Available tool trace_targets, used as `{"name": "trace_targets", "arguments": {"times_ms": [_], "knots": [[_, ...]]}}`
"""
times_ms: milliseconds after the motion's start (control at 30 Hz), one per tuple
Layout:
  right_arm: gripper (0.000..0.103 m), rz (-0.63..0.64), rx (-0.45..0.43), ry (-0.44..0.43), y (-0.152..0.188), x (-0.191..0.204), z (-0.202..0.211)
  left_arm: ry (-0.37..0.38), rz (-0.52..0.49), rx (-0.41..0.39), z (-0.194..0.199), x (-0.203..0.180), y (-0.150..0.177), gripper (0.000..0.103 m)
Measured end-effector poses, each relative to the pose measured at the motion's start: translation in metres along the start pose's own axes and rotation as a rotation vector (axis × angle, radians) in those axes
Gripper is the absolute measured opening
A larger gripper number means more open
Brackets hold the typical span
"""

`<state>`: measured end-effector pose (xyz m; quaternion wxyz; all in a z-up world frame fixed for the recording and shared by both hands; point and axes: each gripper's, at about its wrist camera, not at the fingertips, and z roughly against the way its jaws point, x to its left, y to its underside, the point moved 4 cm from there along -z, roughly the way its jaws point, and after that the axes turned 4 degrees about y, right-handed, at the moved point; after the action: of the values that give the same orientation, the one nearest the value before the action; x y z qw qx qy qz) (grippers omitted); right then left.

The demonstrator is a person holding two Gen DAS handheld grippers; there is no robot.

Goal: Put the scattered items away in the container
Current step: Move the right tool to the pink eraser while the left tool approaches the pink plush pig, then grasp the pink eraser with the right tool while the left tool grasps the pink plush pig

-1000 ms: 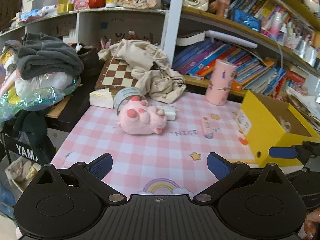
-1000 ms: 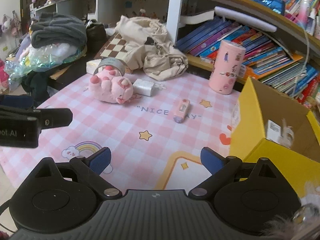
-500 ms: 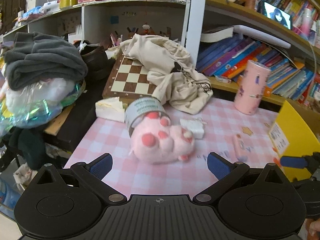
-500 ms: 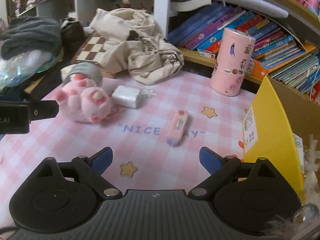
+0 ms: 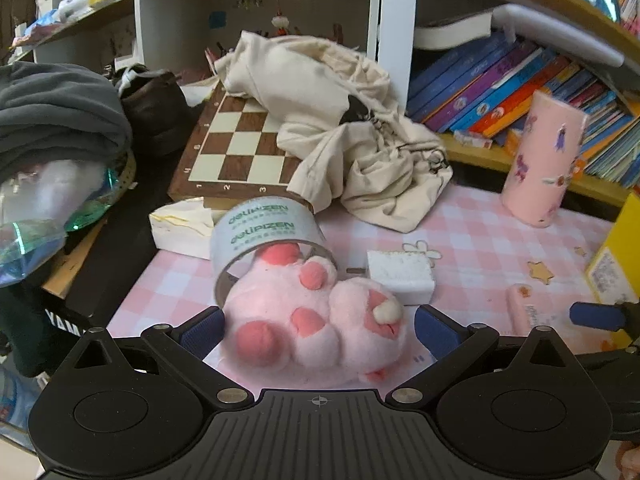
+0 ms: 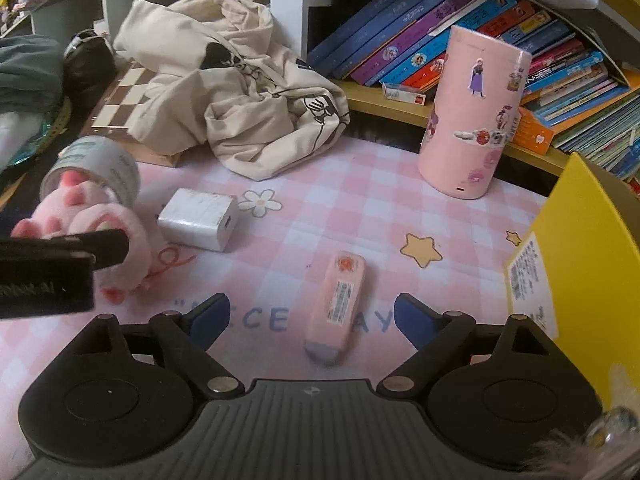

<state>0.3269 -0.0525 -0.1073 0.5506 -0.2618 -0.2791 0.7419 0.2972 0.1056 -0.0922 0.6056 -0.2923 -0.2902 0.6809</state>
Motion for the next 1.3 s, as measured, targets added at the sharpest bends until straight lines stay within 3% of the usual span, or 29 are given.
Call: {"name": "trace_targets", "arguments": {"times_ms": [200, 333, 567, 1000, 1300], "knots": [[0.085, -0.016, 0.024, 0.0, -0.001, -0.002, -0.02, -0.015, -0.017, -0.013, -0.013, 0.002, 0.0, 0.103], [0.075, -0.051, 0.041, -0.015, 0.001, -0.006, -0.028, -0.025, -0.04, -0.034, -0.015, -0.001, 0.001, 0.103], [0.023, -0.027, 0.025, -0.046, -0.001, -0.005, -0.022, -0.004, 0.001, -0.026, -0.01, 0.001, 0.003, 0.098], [0.023, 0.001, 0.019, -0.11, 0.015, 0.002, 0.028, 0.123, 0.114, 0.018, 0.039, 0.011, 0.029, 0.092], [0.023, 0.019, 0.046, -0.13, 0.052, 0.006, 0.077, 0.183, 0.164, -0.002, 0.09, 0.013, 0.05, 0.092]]}}
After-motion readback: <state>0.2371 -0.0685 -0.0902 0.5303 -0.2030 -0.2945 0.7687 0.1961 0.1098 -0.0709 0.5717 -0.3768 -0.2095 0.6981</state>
